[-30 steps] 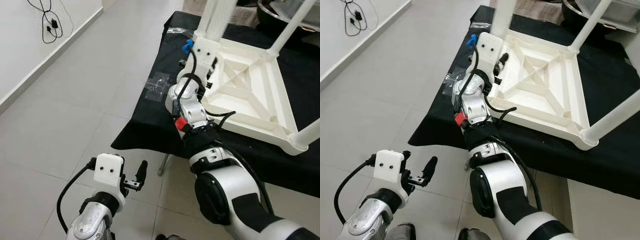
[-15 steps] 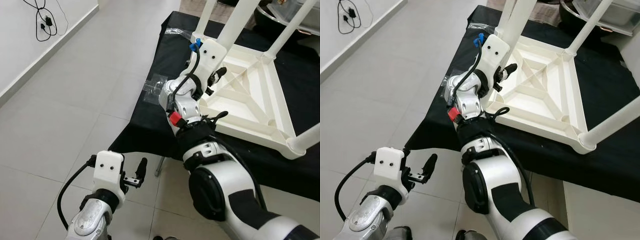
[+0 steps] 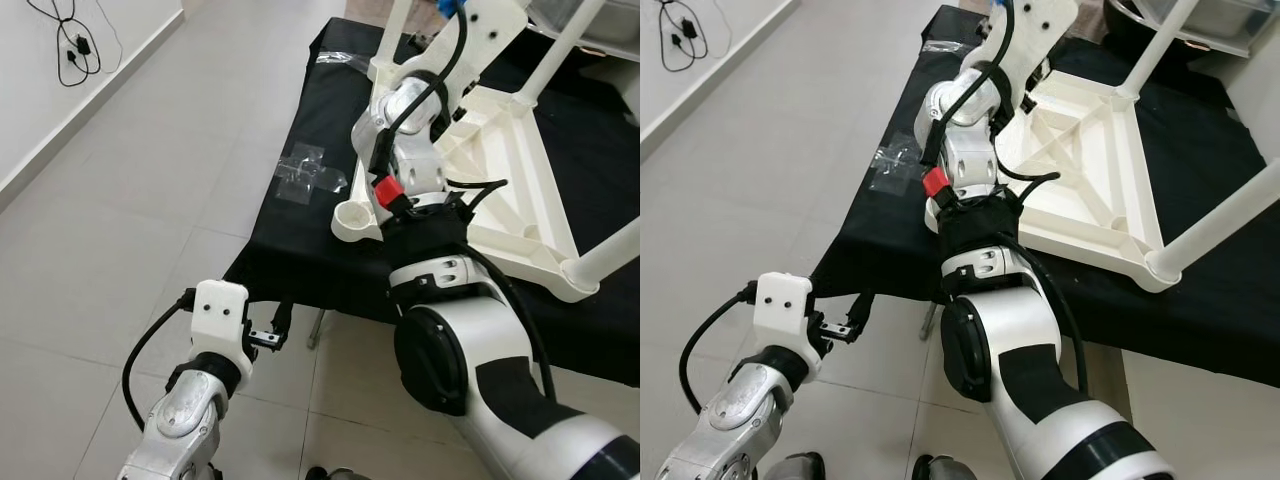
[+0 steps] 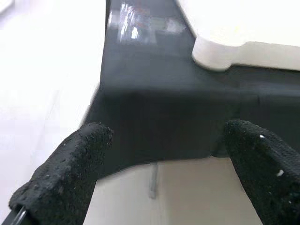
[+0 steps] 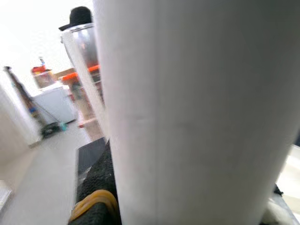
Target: Building children table
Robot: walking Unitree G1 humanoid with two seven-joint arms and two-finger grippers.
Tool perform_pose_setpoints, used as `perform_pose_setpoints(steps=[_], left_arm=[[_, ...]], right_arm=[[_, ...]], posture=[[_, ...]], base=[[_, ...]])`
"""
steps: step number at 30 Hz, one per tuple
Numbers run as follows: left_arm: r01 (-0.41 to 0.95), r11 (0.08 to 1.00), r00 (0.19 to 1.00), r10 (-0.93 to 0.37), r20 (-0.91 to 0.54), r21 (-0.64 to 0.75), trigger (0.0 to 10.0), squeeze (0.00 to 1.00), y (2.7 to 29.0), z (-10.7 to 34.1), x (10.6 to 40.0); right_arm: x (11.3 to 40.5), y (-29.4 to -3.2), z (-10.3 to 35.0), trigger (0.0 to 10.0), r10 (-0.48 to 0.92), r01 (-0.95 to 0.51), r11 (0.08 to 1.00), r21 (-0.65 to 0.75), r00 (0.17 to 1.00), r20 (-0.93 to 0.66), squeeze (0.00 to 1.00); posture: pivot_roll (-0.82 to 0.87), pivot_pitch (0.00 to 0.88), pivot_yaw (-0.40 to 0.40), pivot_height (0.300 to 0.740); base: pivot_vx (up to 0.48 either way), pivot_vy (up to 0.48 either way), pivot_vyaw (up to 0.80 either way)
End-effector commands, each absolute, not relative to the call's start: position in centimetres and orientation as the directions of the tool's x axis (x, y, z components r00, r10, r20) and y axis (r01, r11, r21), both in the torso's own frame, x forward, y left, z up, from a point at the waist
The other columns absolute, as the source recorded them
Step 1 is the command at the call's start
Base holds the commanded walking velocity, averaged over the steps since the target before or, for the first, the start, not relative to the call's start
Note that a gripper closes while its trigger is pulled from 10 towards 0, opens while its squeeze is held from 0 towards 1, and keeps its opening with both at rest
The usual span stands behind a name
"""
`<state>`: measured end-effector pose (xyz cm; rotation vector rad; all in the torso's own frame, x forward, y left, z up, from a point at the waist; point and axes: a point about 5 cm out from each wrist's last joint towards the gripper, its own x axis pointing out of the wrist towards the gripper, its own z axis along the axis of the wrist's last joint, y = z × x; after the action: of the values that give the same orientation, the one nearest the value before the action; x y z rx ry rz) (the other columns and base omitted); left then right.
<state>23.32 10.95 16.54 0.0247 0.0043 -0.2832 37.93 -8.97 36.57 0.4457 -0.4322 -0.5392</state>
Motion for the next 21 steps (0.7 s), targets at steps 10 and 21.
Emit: perform_pose_setpoints(steps=[10,21], left_arm=[[0.336,0.83,0.927,-0.374,-0.003,0.446,10.0,0.0,10.3,17.7,28.0],[0.311,0.825,0.917,-0.392,0.08,0.472,10.0,0.0,7.3,18.5,31.7]], right_arm=[[38.1,-8.2,30.6,10.0,-0.425,0.333,0.825,0.456,0.899,0.111,0.0],[36.6,-6.4,30.2,10.0,-0.278,0.205,0.842,0.499,0.957,0.077,0.0]], posture=[[0.12,0.037,-0.122,0.74],[0.1,0.005,-0.115,0.74]], base=[[0.0,0.0,0.0],[0.0,0.0,0.0]])
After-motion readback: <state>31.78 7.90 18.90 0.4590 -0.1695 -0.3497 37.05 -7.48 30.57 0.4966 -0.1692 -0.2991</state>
